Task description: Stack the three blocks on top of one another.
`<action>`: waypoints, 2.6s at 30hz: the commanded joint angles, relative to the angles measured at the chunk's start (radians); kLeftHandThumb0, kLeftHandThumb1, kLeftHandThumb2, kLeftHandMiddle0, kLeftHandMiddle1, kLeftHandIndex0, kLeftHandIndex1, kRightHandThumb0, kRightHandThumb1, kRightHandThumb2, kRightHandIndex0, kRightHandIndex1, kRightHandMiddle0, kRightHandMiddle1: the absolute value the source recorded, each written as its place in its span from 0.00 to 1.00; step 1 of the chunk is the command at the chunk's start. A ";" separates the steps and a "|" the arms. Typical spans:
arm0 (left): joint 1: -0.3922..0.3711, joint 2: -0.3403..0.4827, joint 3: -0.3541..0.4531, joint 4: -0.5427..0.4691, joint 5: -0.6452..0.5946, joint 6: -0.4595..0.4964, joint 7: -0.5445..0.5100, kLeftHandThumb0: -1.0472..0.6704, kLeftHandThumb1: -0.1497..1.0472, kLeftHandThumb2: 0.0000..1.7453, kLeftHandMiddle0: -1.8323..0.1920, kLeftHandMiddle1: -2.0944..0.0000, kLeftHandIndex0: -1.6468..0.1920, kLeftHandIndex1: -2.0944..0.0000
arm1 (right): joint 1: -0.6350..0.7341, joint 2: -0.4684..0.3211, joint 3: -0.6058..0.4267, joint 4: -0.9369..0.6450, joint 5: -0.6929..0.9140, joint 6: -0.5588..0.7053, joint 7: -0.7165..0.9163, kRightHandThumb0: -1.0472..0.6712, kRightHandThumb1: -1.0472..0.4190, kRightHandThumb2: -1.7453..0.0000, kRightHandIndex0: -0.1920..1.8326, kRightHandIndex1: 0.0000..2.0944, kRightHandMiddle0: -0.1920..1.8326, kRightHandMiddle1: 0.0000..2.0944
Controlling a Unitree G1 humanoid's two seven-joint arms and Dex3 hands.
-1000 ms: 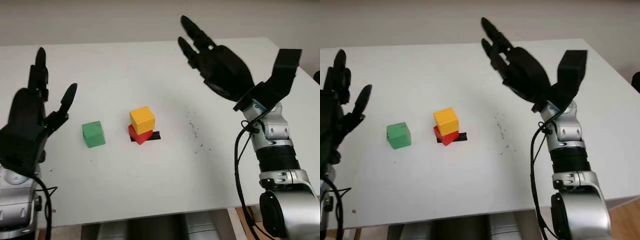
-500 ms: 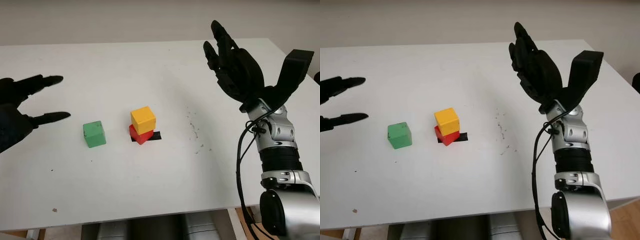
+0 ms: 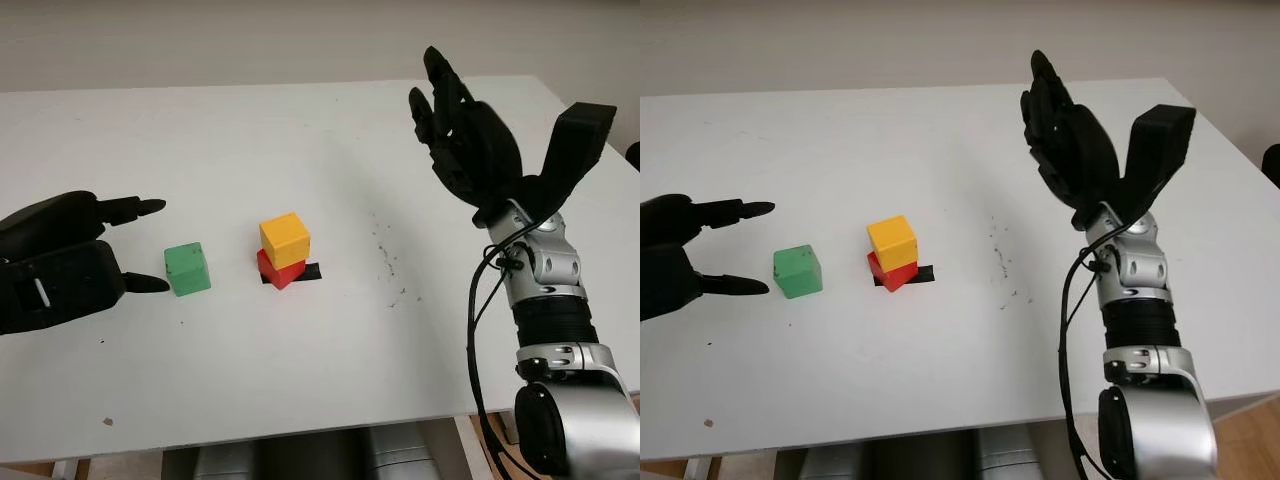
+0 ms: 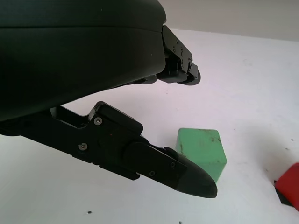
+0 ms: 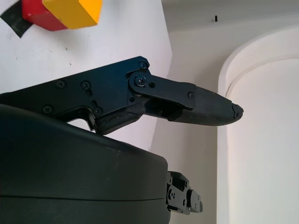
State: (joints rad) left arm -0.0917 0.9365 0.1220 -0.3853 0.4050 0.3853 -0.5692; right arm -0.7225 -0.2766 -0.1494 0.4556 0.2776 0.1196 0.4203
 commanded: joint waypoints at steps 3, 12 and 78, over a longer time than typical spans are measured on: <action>-0.016 -0.025 -0.025 0.000 0.015 -0.004 0.010 0.13 0.88 0.03 0.85 0.99 0.79 0.99 | 0.017 0.009 0.025 -0.022 -0.015 0.003 0.015 0.16 0.00 0.60 0.00 0.00 0.00 0.00; -0.014 -0.055 -0.050 -0.001 0.050 0.001 0.024 0.14 0.87 0.03 0.85 0.98 0.80 0.98 | 0.023 0.021 0.041 -0.011 -0.028 0.004 0.030 0.16 0.00 0.60 0.00 0.00 0.00 0.00; 0.009 -0.218 -0.155 0.200 0.359 -0.170 0.298 0.31 0.90 0.03 0.74 0.97 0.76 0.53 | 0.024 0.009 0.007 -0.048 -0.010 0.048 0.059 0.19 0.00 0.65 0.00 0.00 0.00 0.00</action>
State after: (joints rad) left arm -0.0925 0.7138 -0.0263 -0.1895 0.7572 0.2216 -0.2744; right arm -0.6958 -0.2560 -0.1347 0.4268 0.2610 0.1633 0.4755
